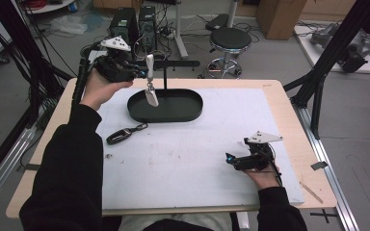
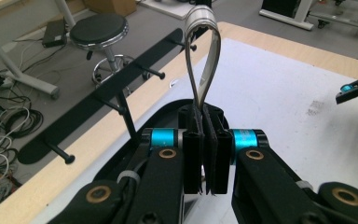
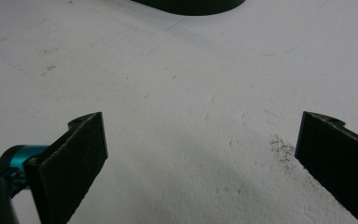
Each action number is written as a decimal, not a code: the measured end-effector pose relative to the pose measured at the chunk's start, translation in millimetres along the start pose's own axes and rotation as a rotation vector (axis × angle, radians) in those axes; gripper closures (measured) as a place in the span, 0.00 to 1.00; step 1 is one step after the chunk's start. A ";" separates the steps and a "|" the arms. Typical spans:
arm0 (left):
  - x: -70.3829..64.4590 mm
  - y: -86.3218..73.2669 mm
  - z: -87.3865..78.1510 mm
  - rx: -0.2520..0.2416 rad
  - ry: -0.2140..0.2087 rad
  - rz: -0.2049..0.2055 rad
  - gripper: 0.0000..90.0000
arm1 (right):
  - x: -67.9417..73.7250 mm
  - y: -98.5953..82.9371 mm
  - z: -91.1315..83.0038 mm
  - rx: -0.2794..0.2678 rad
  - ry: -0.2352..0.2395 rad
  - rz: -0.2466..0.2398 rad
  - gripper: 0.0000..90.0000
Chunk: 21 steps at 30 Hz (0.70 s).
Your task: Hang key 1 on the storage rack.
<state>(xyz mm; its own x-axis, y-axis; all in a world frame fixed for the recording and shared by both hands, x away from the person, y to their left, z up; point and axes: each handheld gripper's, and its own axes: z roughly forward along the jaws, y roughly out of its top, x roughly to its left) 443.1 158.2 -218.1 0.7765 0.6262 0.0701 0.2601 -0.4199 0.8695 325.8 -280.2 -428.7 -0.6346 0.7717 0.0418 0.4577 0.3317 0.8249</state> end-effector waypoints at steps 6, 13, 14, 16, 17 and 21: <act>3.2 13.2 0.2 -0.025 0.028 0.011 0.96 | -1.0 -1.2 -2.1 -0.002 0.000 0.010 0.02; 8.0 24.7 8.5 -0.016 0.044 0.014 0.96 | -0.9 -1.8 -1.9 0.000 -0.004 0.009 0.02; 8.6 26.7 9.6 -0.012 0.049 0.018 0.96 | -1.1 -1.8 -1.9 0.000 -0.004 0.009 0.02; 9.3 30.9 12.1 -0.016 0.053 0.013 0.96 | -1.1 -1.9 -2.1 -0.001 -0.002 0.012 0.02; 9.4 33.0 13.5 -0.018 0.056 0.015 0.96 | -1.3 -1.9 -2.1 -0.002 -0.002 0.011 0.02; 9.6 37.4 21.4 -0.008 0.052 0.017 0.96 | -1.5 -2.0 -2.5 -0.003 -0.002 0.007 0.02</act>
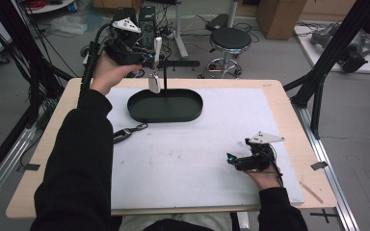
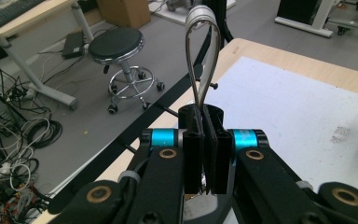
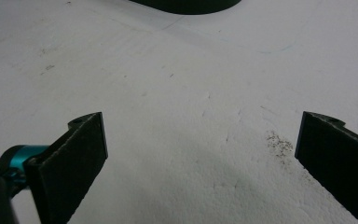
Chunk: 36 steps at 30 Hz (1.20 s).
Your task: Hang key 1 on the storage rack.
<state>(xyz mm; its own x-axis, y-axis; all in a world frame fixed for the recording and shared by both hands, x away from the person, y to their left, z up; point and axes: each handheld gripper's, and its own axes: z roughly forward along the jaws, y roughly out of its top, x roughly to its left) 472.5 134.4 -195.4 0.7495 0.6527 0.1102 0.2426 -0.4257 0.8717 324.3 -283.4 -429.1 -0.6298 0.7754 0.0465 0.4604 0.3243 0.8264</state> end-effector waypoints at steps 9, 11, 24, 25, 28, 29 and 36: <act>6.9 -4.8 18.7 0.029 0.008 -0.020 0.96 | -0.6 -1.1 -0.8 0.003 0.002 0.008 0.02; 9.3 -6.5 21.7 0.041 0.016 -0.029 0.96 | -0.8 -1.5 -0.7 0.003 -0.001 0.005 0.02; 18.0 -13.2 31.9 0.044 0.048 -0.066 0.96 | -1.3 -2.5 -0.9 0.005 0.000 0.006 0.02; 18.4 -13.1 32.0 0.033 0.052 -0.072 0.96 | -1.4 -2.5 -1.0 0.006 -0.001 0.007 0.02; 20.1 -12.3 32.3 0.018 0.066 -0.079 0.96 | -1.3 -2.7 -0.7 0.006 0.000 0.006 0.02; 20.7 -12.1 32.6 0.018 0.073 -0.079 0.96 | -1.3 -2.8 -0.7 0.008 0.001 0.007 0.02; 27.3 -14.1 34.0 0.009 0.119 -0.104 0.96 | -1.5 -3.8 -1.5 0.011 0.000 0.011 0.02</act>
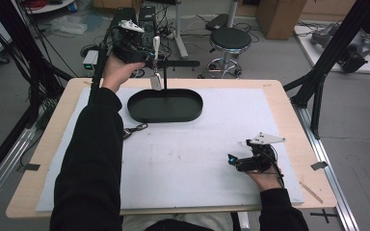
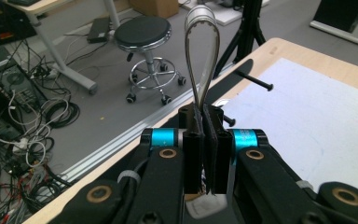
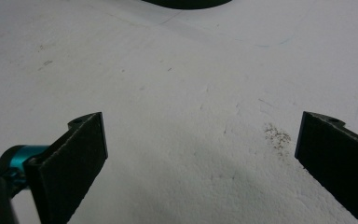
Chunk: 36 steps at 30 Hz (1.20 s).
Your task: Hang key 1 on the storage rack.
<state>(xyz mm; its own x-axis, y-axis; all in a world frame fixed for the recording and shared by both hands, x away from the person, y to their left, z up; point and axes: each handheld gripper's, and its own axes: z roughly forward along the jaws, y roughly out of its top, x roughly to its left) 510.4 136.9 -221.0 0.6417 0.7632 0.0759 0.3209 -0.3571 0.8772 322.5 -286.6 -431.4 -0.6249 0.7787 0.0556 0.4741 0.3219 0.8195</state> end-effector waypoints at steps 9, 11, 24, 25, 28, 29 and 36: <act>3.2 -0.8 6.5 -0.027 0.028 -0.032 0.96 | 0.2 -0.6 0.9 0.007 -0.002 -0.006 0.02; 4.3 -1.2 8.1 -0.035 0.025 -0.048 0.96 | 0.1 -0.6 1.0 0.009 -0.002 -0.007 0.02; 1.3 -1.3 11.9 -0.052 0.000 -0.067 0.96 | 0.1 -1.6 0.9 0.012 -0.001 -0.005 0.02; 1.7 -1.3 12.3 -0.051 0.001 -0.069 0.96 | 0.1 -1.6 0.9 0.012 -0.001 -0.005 0.02; 3.4 -1.6 13.4 -0.044 0.026 -0.067 0.96 | 0.0 -1.8 1.1 0.015 -0.001 -0.004 0.02; 4.4 -2.0 13.7 -0.043 0.032 -0.074 0.96 | 0.0 -1.8 1.2 0.015 0.000 -0.005 0.02; 7.7 -2.8 14.4 -0.047 0.096 -0.090 0.96 | 0.2 -2.5 1.8 0.022 0.000 -0.006 0.02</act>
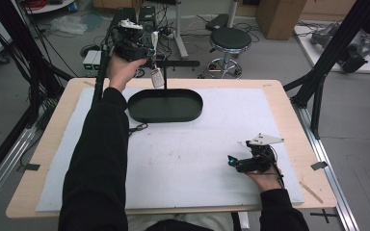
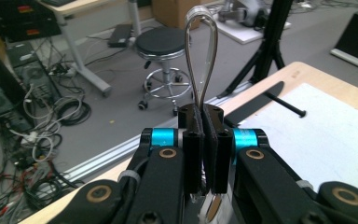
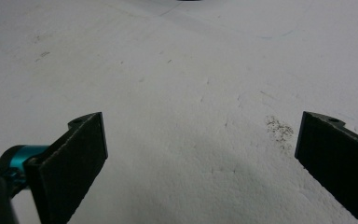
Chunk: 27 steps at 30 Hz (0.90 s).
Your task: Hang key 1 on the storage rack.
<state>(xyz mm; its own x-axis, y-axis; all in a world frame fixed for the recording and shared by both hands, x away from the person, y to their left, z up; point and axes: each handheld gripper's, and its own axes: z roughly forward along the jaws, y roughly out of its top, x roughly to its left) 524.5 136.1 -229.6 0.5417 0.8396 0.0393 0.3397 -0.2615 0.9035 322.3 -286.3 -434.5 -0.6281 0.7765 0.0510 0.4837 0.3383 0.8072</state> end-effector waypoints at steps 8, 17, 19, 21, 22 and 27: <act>2.2 -5.5 5.4 0.018 0.001 -0.024 0.96 | -0.1 -0.2 0.7 0.006 0.000 -0.003 0.02; 7.8 -13.4 6.5 0.045 -0.069 -0.119 0.57 | 0.2 -0.3 1.0 0.007 0.001 -0.003 0.02; 7.1 -15.9 7.3 0.081 -0.072 -0.095 0.43 | 0.1 -0.3 1.1 0.005 0.003 -0.006 0.02; 4.3 -18.7 7.8 0.122 -0.063 -0.052 0.31 | 0.1 -0.3 1.2 0.005 0.003 -0.007 0.02; 3.9 -20.2 7.5 0.132 -0.069 -0.042 0.28 | 0.3 -0.3 1.4 0.004 0.002 -0.005 0.02; 2.2 -22.6 2.4 0.151 -0.152 -0.028 0.14 | 0.4 -0.3 1.4 0.007 0.001 -0.005 0.02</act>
<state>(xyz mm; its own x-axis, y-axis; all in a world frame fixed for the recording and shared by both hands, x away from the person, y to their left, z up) 519.8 142.7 -251.0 0.6368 0.7687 -0.0600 0.4610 -0.3172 0.8287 322.8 -285.3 -435.6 -0.6312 0.7742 0.0476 0.4845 0.3456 0.8036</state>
